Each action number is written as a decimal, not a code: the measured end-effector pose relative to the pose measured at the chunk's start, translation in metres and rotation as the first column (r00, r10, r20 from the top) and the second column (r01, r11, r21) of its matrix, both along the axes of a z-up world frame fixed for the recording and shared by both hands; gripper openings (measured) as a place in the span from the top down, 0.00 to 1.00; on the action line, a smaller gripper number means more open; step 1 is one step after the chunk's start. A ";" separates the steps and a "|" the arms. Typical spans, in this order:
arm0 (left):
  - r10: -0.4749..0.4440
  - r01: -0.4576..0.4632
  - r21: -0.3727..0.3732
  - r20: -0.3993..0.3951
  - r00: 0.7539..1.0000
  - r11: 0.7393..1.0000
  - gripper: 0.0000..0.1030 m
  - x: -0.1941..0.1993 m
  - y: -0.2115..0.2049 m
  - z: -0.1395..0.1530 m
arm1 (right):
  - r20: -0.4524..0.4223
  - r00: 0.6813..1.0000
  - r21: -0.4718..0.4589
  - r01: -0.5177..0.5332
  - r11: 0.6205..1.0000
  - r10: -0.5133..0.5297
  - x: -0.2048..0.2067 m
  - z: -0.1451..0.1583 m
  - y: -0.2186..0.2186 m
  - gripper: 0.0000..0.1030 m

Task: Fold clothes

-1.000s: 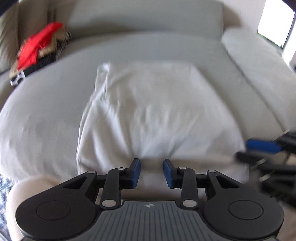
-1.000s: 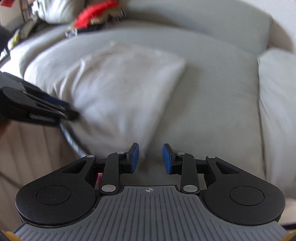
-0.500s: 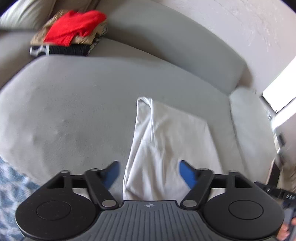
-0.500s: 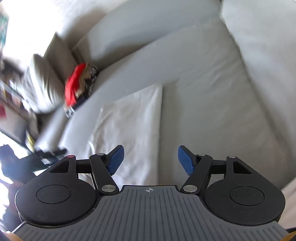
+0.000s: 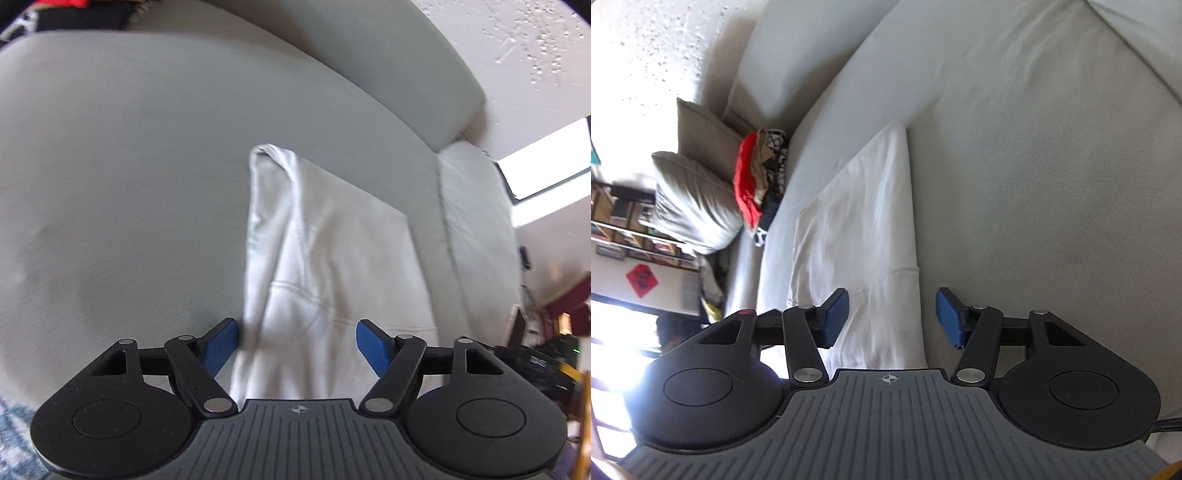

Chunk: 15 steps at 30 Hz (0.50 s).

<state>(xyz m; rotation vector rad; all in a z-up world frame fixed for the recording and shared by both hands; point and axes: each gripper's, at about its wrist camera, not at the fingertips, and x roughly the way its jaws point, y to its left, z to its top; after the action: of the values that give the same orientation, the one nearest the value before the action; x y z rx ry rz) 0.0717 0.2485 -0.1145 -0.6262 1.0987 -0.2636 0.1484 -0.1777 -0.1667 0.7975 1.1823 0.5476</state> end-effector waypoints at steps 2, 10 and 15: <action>-0.027 0.027 -0.026 -0.012 1.000 0.999 0.32 0.011 0.001 -0.007 | -0.020 1.000 0.027 -0.002 1.000 0.003 0.007 -0.006 -0.002 0.46; -0.088 0.078 -0.160 -0.057 0.994 0.984 0.30 0.049 -0.006 -0.030 | -0.016 1.000 0.081 -0.018 0.997 0.019 0.047 -0.021 0.013 0.53; -0.063 0.055 -0.246 -0.027 0.998 0.968 0.31 0.069 -0.010 -0.044 | -0.006 1.000 0.092 0.003 0.996 -0.002 0.081 -0.037 0.035 0.76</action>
<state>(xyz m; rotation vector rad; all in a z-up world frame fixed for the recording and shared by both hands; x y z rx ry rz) 0.1411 0.2383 -0.1587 -0.8212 1.1279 -0.4464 0.2291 -0.1432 -0.2040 0.8792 1.1675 0.6013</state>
